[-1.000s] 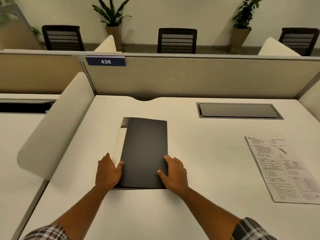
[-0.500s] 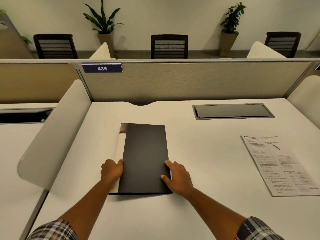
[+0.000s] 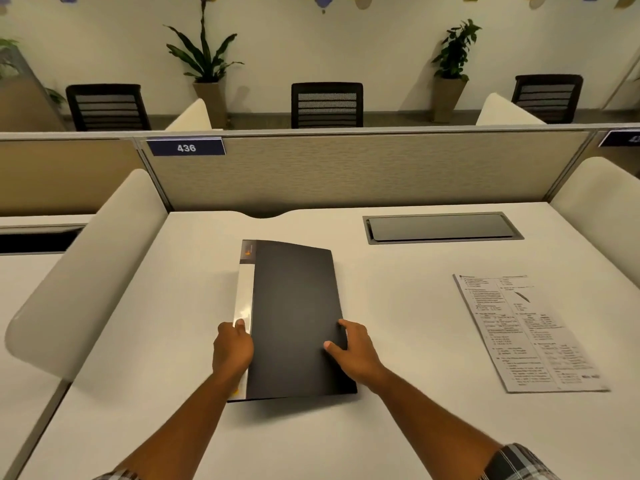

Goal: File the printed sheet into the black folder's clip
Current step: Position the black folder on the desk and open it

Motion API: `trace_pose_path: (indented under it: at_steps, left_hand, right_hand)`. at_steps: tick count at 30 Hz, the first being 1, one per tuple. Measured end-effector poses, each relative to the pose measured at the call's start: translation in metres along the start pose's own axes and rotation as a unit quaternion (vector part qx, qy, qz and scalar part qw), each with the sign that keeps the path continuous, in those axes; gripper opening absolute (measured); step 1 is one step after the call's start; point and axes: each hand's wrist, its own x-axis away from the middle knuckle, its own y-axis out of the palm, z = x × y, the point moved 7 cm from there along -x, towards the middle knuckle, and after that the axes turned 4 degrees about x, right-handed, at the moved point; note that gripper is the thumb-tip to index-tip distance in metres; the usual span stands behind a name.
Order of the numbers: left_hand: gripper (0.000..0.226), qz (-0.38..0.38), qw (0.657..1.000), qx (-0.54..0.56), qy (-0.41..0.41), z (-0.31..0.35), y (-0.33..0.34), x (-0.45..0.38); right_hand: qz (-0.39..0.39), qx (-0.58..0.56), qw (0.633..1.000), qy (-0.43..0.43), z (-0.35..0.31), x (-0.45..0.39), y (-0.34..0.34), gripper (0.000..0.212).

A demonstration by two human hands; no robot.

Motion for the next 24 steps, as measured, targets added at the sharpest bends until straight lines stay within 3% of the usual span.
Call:
trace_pose_path:
  at_steps: [5,7,17,24]
  left_hand:
    - [0.043,-0.013,1.000,0.019,0.021,0.016,0.047,0.049]
    - [0.042,-0.021,0.999,0.021,0.026,0.022,0.074,0.073]
    - [0.045,-0.044,0.998,0.006,0.052,0.033,0.176,0.153]
    - [0.053,-0.032,0.991,-0.074,0.111,0.036,0.189,0.167]
  right_hand:
    - [0.043,-0.158,0.983,0.077,0.054,0.013,-0.057,0.075]
    - [0.040,-0.169,0.981,0.086,0.077,0.021,-0.074,0.078]
    - [0.071,-0.070,0.989,0.112,0.164,0.037,-0.139,0.079]
    - [0.086,0.030,0.988,0.127,0.172,0.031,-0.152,0.087]
